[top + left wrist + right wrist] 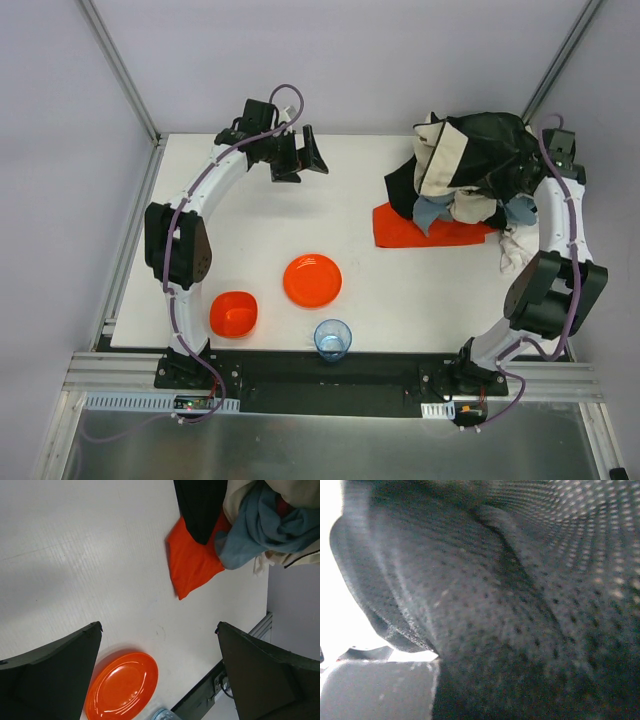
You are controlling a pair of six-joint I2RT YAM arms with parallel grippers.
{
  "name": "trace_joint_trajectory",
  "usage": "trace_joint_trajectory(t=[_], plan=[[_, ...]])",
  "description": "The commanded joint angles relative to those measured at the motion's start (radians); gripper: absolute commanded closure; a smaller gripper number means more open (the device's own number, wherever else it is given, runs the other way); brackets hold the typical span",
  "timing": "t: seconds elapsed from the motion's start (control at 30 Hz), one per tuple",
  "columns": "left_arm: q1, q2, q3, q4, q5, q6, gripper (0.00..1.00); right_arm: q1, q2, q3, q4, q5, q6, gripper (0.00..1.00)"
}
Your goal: Pick out a specific cloth from the pile
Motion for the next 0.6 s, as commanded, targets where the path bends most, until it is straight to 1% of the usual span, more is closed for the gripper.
trace_joint_trajectory(t=[0.0,0.1,0.37,0.5,0.57], plan=[[-0.016,-0.016,0.051,0.011,0.024,-0.022,0.01,0.012,-0.017,0.21,0.053,-0.016,-0.025,1.0],[-0.023,-0.014,0.057,0.011,0.027,-0.028,0.01,0.015,0.019,0.319,0.077,0.007,-0.016,1.0],[-0.052,-0.003,0.078,0.012,0.038,-0.058,0.01,0.015,0.201,0.696,0.079,0.067,0.009,1.0],[-0.082,0.007,0.087,0.012,0.033,-0.09,0.01,0.015,0.31,0.881,0.07,0.149,0.001,1.0],[-0.098,0.015,0.094,0.012,0.03,-0.107,0.01,0.015,0.345,0.935,0.077,0.226,-0.007,1.0]])
